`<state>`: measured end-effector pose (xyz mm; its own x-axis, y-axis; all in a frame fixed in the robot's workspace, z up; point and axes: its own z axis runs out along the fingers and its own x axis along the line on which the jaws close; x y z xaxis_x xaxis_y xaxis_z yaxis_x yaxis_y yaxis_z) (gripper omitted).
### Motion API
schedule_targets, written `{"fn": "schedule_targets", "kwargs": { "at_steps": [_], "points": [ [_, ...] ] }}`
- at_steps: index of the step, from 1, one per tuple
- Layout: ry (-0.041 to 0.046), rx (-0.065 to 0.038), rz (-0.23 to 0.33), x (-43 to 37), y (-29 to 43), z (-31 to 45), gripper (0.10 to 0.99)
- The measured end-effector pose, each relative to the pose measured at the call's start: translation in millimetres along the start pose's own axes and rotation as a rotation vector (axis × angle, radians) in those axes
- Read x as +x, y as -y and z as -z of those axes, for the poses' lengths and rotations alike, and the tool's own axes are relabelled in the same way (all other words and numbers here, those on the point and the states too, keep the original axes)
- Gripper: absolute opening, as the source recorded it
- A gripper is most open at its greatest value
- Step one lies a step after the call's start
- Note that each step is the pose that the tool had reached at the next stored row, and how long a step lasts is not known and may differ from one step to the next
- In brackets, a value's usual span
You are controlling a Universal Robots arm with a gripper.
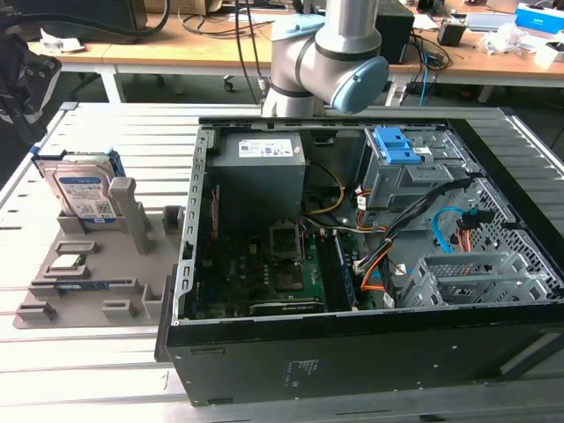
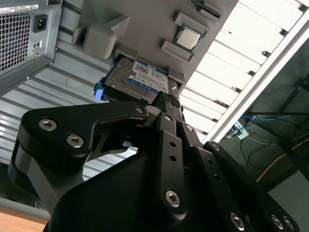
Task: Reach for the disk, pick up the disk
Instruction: 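Reach for the disk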
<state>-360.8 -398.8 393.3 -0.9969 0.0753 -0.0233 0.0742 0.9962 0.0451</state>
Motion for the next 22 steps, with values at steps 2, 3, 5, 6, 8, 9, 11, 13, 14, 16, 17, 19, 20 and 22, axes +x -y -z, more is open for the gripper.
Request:
{"fn": "schedule_targets", "kwargs": {
  "at_steps": [2, 3, 5, 6, 8, 9, 11, 13, 14, 16, 17, 19, 20, 22],
  "points": [
    [0.0, 0.0, 0.0, 3.4, 0.3, 0.1, 0.106],
    [0.0, 0.0, 0.0, 4.6, 0.3, 0.1, 0.106],
    [0.0, 0.0, 0.0, 9.0, 0.7, 0.2, 0.106],
    [0.0, 0.0, 0.0, 11.6, 0.9, 0.3, 0.106],
    [0.0, 0.0, 0.0, 15.6, 1.2, 0.4, 0.106],
    [0.0, 0.0, 0.0, 18.8, 1.4, 0.5, 0.106],
    [0.0, 0.0, 0.0, 23.0, 1.7, 0.6, 0.106],
    [0.0, 0.0, 0.0, 25.8, 1.9, 0.7, 0.106],
    [0.0, 0.0, 0.0, 27.1, 2.0, 0.7, 0.106],
    [0.0, 0.0, 0.0, 30.3, 2.3, 0.8, 0.106],
    [-0.0001, 0.0, 0.0, 33.4, 2.5, 0.9, 0.106],
    [0.0, 0.0, 0.0, 39.8, 2.9, 1.1, 0.106],
    [0.0, 0.0, 0.0, 40.3, 2.9, 1.1, 0.106],
    [0.0, 0.0, 0.0, 40.5, 2.9, 1.1, 0.106]
  ]
}}
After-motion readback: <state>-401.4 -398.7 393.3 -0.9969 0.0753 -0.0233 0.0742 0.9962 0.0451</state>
